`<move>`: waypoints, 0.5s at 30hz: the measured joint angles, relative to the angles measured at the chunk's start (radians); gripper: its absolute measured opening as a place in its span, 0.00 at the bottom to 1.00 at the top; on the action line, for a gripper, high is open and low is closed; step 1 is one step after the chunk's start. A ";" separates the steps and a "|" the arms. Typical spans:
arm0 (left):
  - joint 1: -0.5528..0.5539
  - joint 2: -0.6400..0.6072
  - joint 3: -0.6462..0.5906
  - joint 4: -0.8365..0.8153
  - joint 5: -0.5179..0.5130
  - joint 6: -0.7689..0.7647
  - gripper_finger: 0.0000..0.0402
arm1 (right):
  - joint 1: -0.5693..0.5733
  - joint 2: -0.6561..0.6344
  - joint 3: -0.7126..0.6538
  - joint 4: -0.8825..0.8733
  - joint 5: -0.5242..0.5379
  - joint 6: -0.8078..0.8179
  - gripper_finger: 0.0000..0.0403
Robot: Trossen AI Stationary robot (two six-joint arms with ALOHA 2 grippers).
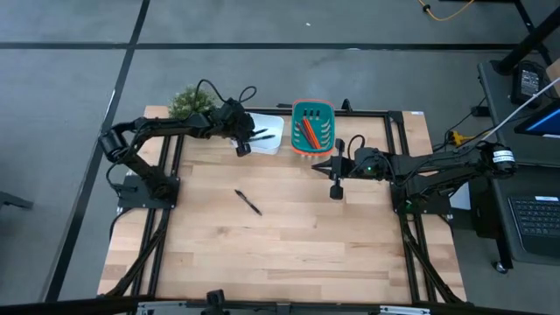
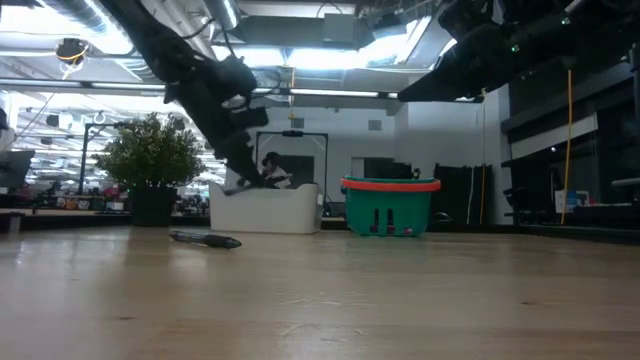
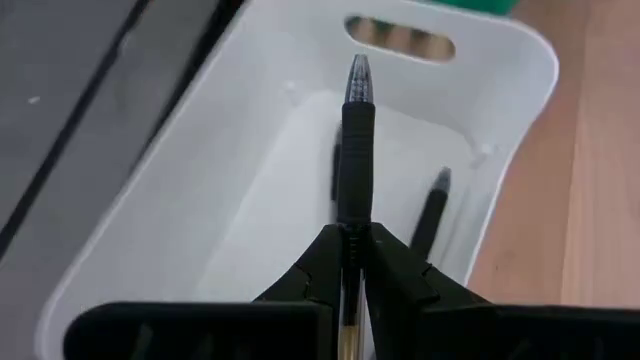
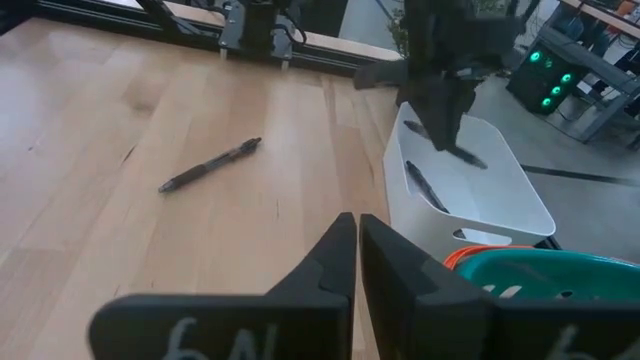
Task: Sort pens & pencils
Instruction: Put the top black pen into the white bin
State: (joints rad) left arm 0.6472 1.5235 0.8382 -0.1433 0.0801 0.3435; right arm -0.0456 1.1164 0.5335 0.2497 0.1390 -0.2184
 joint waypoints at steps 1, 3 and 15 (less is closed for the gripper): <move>0.001 0.013 0.003 -0.001 0.007 0.006 0.05 | 0.000 0.000 0.000 0.000 0.000 0.000 0.05; 0.002 0.049 0.016 -0.012 0.014 0.008 0.05 | 0.000 0.000 0.000 0.002 0.000 0.000 0.05; 0.002 0.198 0.186 -0.163 0.016 0.058 0.05 | 0.000 0.000 0.000 0.001 0.000 -0.003 0.05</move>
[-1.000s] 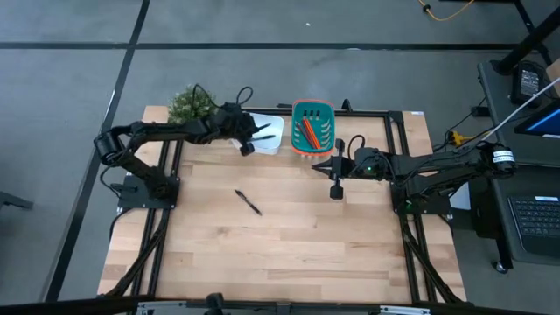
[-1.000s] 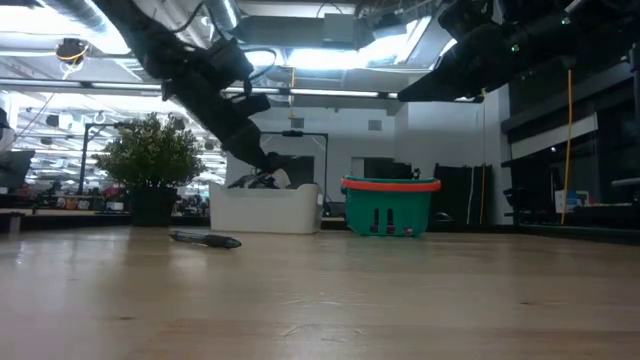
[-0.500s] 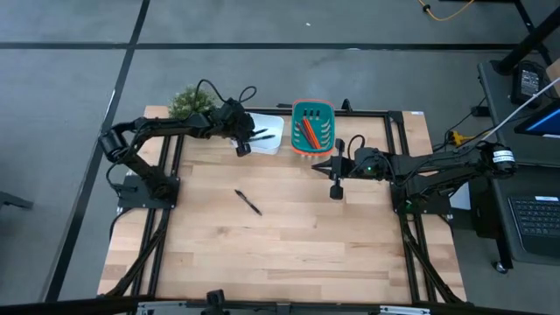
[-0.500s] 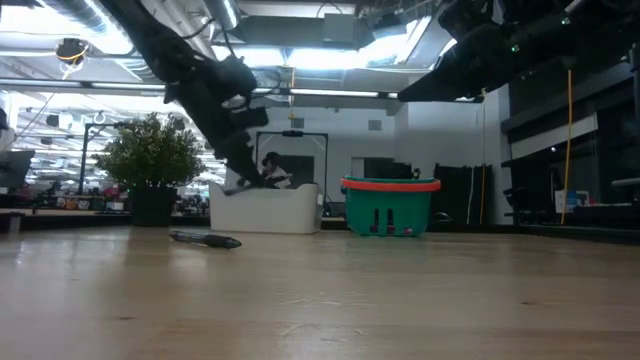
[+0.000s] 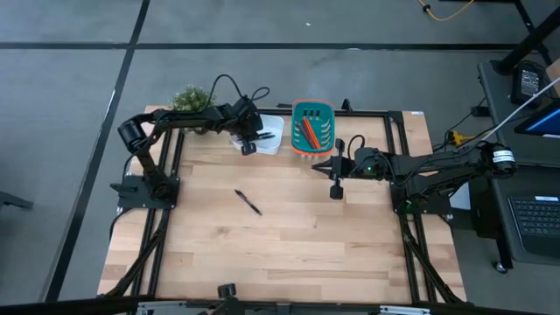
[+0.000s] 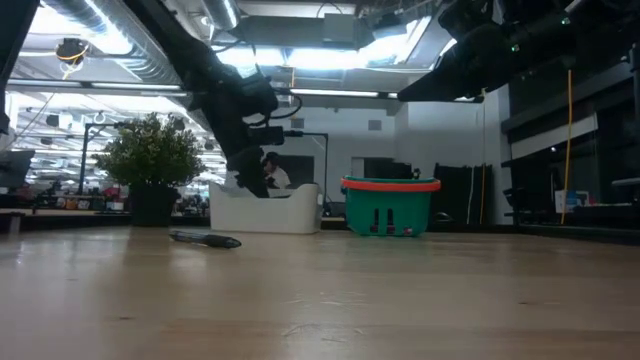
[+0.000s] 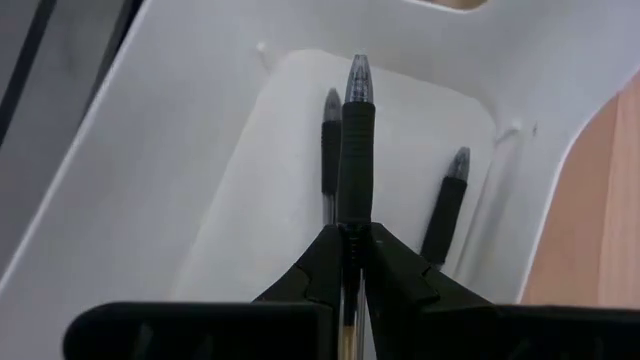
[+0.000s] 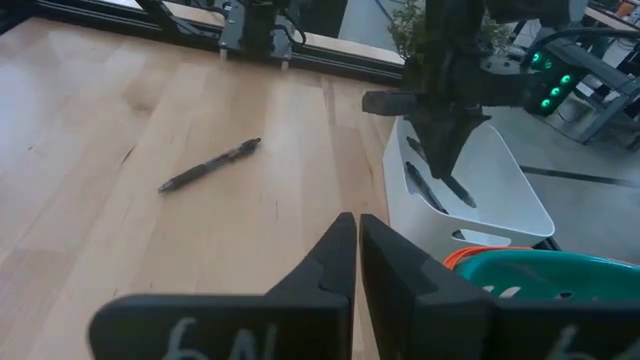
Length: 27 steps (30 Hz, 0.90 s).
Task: Sort pens & pencils
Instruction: Put the top black pen into the white bin, then put the black pen into the white bin
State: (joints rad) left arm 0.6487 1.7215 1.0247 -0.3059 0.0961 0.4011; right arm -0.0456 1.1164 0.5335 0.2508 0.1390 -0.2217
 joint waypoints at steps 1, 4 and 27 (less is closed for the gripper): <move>0.000 0.001 0.001 -0.003 0.000 0.001 0.05 | 0.000 0.000 0.000 0.000 0.000 0.000 0.05; 0.000 0.001 0.002 -0.006 0.001 0.002 0.05 | 0.000 0.000 0.000 0.000 0.000 0.000 0.05; -0.004 0.001 0.002 -0.034 -0.031 -0.028 0.21 | 0.000 0.000 0.000 -0.001 0.000 0.000 0.05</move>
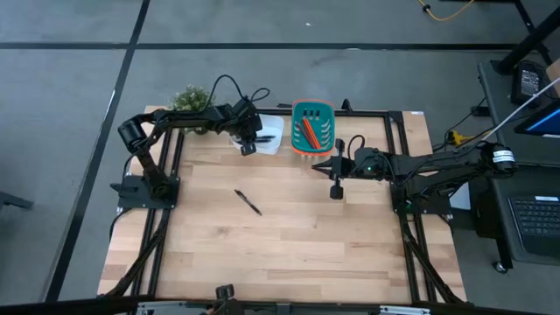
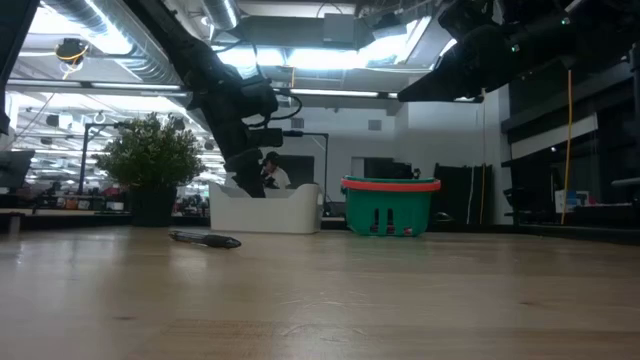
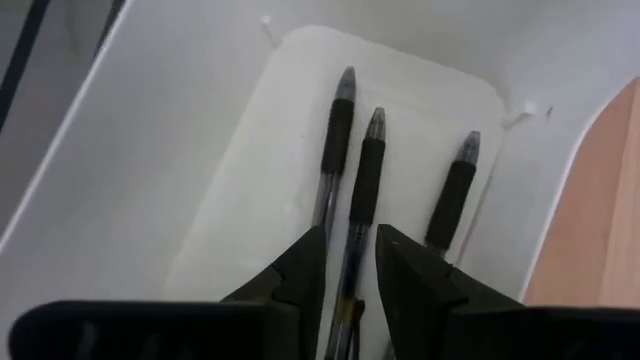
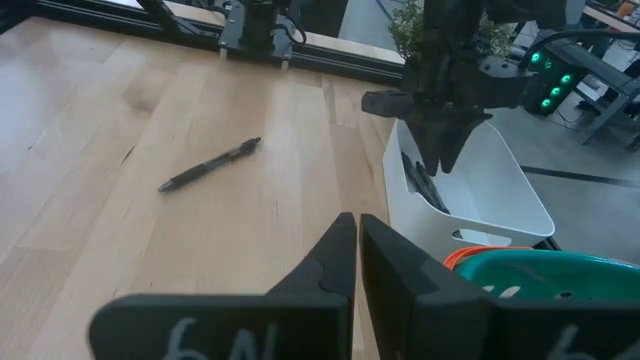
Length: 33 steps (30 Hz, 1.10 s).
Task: Sort pens & pencils
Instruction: Put the black pen into the white bin
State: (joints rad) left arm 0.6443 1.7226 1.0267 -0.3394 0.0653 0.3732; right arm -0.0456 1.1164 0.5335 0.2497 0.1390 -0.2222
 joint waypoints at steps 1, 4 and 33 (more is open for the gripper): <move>-0.002 0.000 0.000 0.003 0.000 0.001 0.21 | 0.000 0.000 0.000 0.000 0.000 0.000 0.05; -0.010 -0.007 0.000 0.000 -0.002 0.003 0.21 | 0.000 0.000 0.000 0.000 0.000 0.000 0.05; -0.392 -0.194 0.000 -0.306 -0.034 -0.160 0.21 | 0.000 0.000 0.000 0.002 0.000 0.003 0.05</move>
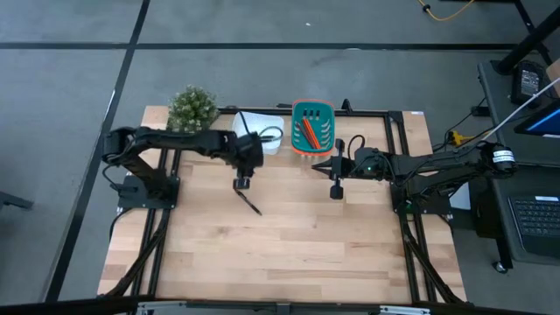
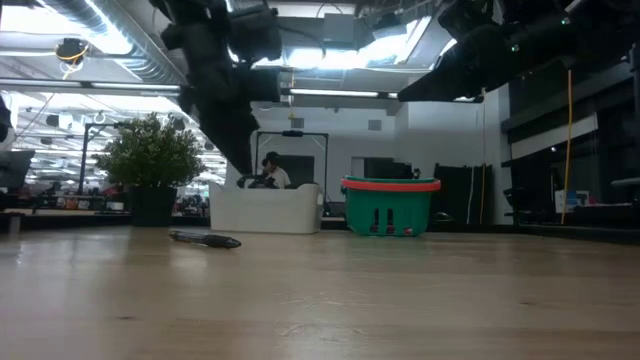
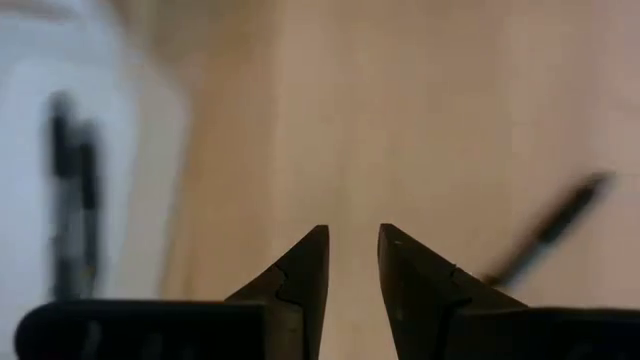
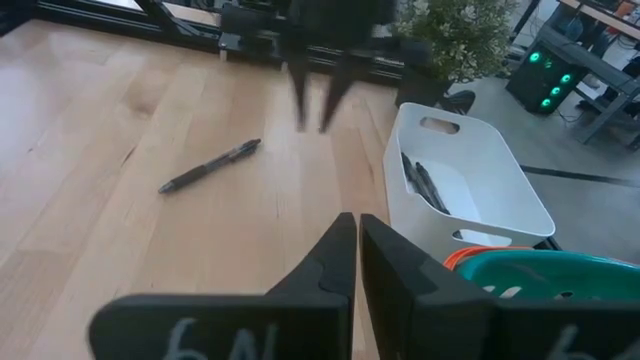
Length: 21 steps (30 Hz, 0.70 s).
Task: Sort pens & pencils
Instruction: Put the black pen into the white bin
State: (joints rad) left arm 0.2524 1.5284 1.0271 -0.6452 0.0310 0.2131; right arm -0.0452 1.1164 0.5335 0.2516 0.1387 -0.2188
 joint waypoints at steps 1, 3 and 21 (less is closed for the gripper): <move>-0.021 0.000 0.000 0.000 0.011 0.002 0.21 | 0.000 0.000 0.000 0.000 0.000 0.000 0.05; -0.065 0.000 0.000 0.001 0.030 0.002 0.21 | 0.000 0.000 0.000 0.000 0.000 0.004 0.05; -0.388 0.008 0.000 0.033 -0.086 -0.054 0.22 | 0.000 0.000 0.000 0.001 -0.061 0.057 0.05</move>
State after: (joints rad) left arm -0.1359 1.5368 1.0271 -0.6121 -0.0553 0.1595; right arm -0.0452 1.1164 0.5335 0.2523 0.0772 -0.1619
